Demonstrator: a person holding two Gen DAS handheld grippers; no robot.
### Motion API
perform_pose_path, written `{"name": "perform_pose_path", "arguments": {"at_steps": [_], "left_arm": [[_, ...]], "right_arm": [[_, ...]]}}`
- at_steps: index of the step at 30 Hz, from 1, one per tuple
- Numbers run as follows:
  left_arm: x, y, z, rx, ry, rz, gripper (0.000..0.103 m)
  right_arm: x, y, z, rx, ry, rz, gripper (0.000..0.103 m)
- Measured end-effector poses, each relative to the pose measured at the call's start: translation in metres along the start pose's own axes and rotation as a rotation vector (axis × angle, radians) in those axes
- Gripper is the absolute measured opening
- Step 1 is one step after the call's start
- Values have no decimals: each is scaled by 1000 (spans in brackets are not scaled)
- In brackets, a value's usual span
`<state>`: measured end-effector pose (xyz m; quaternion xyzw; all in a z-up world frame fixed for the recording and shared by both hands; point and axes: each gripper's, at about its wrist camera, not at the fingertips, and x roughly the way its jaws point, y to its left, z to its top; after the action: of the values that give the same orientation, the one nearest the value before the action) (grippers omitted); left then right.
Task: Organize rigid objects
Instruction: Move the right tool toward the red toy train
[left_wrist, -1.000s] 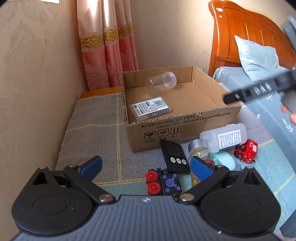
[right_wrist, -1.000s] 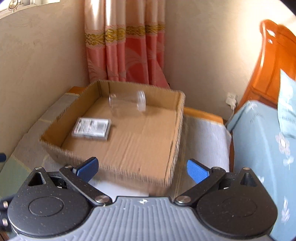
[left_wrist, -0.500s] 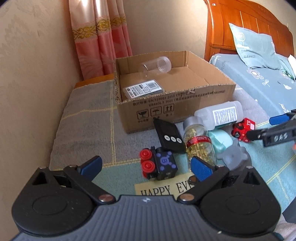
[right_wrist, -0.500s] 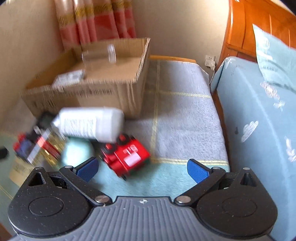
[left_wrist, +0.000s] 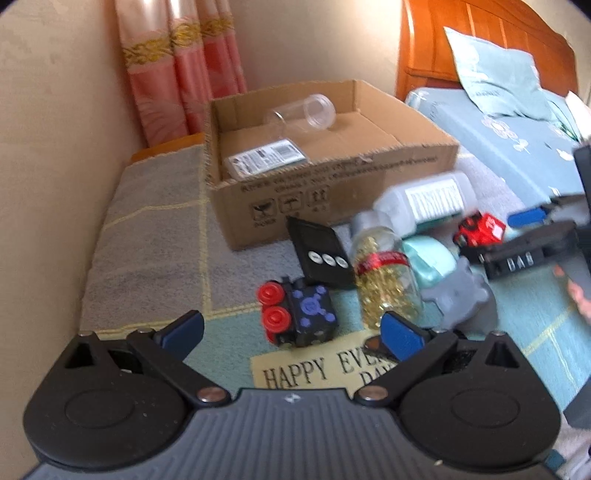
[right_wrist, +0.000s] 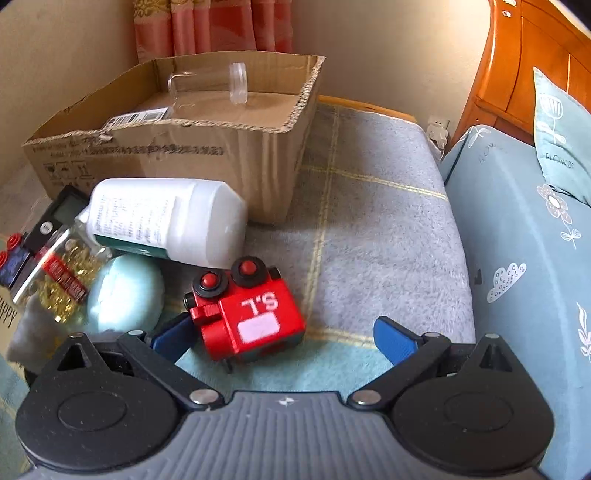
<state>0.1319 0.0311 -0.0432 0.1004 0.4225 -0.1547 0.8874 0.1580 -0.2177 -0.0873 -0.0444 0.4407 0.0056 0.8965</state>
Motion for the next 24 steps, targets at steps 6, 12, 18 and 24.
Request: {"name": "perform_pose_path", "arguments": {"at_steps": [6, 12, 18, 24], "left_arm": [[6, -14, -11, 68, 46, -88, 101], [16, -33, -25, 104, 96, -172, 101], [24, -54, -33, 136, 117, -173, 102], [25, -68, -30, 114, 95, -165, 102]], "right_arm": [[0, -19, 0, 52, 4, -17, 103], [-2, -18, -4, 52, -17, -20, 103], [-6, -18, -5, 1, 19, 17, 103], [-13, -21, -15, -63, 12, 66, 103]]}}
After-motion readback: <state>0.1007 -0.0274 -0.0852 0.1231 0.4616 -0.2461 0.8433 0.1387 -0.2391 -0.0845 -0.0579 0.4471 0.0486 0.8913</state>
